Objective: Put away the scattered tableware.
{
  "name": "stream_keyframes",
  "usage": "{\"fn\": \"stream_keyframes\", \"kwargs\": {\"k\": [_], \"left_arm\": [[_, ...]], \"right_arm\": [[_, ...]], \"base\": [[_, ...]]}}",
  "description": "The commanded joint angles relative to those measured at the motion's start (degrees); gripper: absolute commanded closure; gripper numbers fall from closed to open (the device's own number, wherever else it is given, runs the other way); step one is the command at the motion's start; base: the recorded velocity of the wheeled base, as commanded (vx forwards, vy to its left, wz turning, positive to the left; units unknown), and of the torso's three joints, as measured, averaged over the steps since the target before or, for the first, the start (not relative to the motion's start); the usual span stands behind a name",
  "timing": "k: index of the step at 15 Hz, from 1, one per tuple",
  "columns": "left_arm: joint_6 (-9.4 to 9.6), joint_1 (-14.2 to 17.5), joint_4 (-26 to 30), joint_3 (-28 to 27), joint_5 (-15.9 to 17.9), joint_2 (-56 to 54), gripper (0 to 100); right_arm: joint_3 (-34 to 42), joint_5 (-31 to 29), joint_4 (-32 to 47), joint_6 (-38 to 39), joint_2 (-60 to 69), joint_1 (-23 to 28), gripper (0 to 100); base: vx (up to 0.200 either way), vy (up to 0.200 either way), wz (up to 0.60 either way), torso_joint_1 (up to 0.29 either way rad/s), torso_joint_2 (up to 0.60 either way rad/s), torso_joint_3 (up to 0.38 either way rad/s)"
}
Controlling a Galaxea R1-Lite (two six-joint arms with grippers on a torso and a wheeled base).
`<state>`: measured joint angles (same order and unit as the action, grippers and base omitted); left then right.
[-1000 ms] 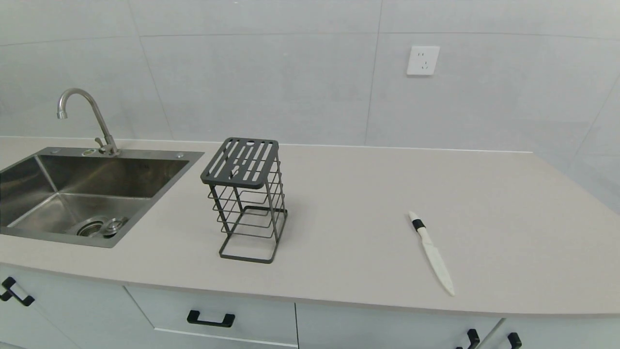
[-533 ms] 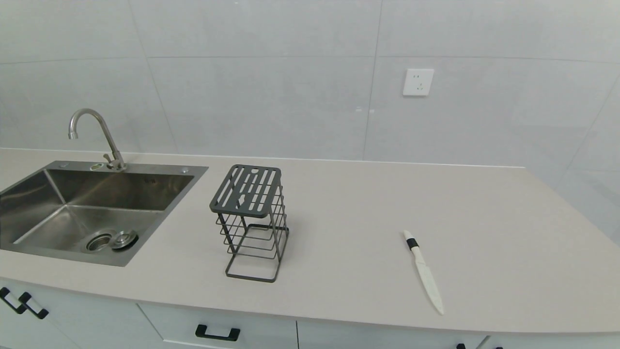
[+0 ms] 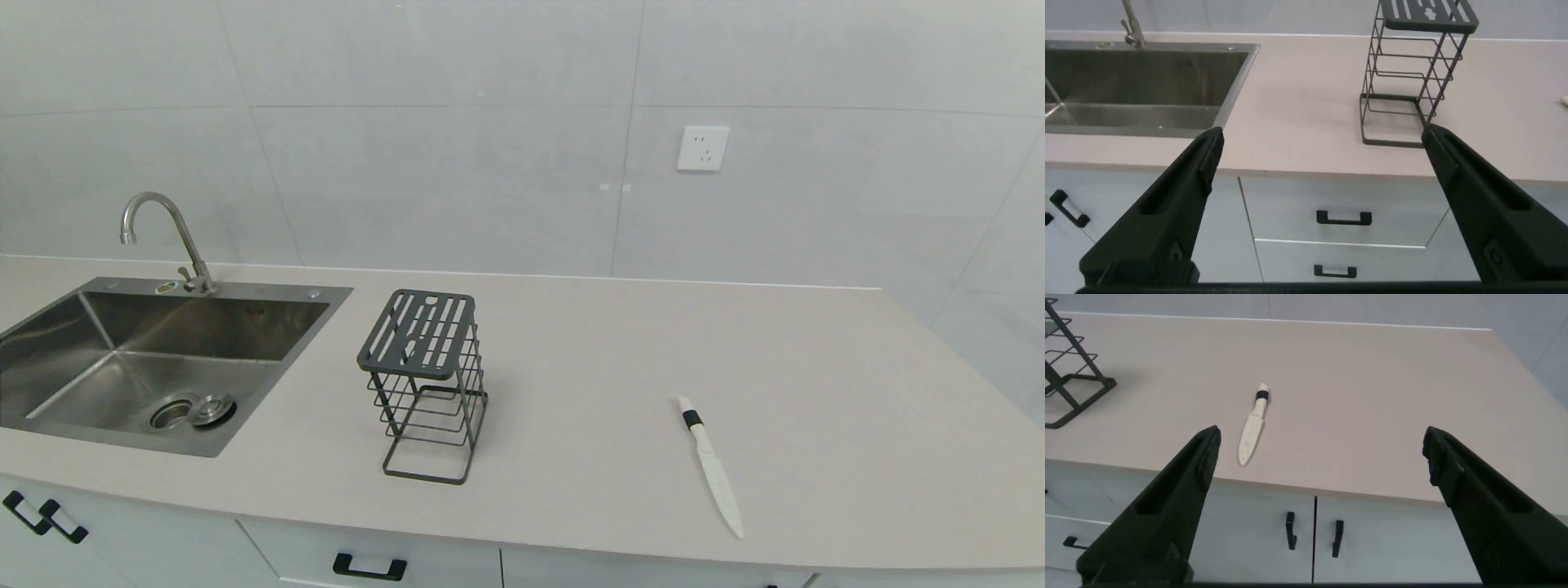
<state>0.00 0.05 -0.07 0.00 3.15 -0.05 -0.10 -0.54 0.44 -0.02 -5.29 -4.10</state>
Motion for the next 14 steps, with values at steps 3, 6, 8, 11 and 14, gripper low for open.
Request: {"fn": "stream_keyframes", "kwargs": {"k": [3, 6, 8, 11, 14], "left_arm": [[-0.18, 0.04, -0.1, 0.0, -0.07, 0.05, 0], [-0.09, 0.04, -0.1, 0.0, -0.07, 0.05, 0], [0.09, 0.04, -0.1, 0.0, -0.07, 0.05, 0], [0.0, 0.04, -0.1, 0.0, -0.16, 0.05, 0], [0.18, 0.04, -0.1, 0.0, -0.07, 0.05, 0]], "right_arm": [[0.01, 0.01, -0.09, -0.06, -0.07, -0.03, 0], [0.01, 0.01, 0.0, -0.06, -0.07, -0.03, 0], [0.01, 0.01, -0.09, 0.02, 0.28, 1.9, 0], [-0.08, 0.01, 0.0, -0.15, 5.29, 4.27, 0], [0.01, 0.01, -0.09, -0.06, 5.29, 4.18, 0]], "base": [[0.0, 0.0, -0.4, 0.0, 0.0, 0.002], [0.0, 0.0, 0.0, 0.0, 0.0, 0.0], [0.0, 0.0, 0.0, 0.0, 0.0, 0.0], [0.0, 0.0, 0.0, 0.0, 0.0, 0.0], [0.0, 0.0, 0.0, 0.0, 0.0, 0.0]]}}
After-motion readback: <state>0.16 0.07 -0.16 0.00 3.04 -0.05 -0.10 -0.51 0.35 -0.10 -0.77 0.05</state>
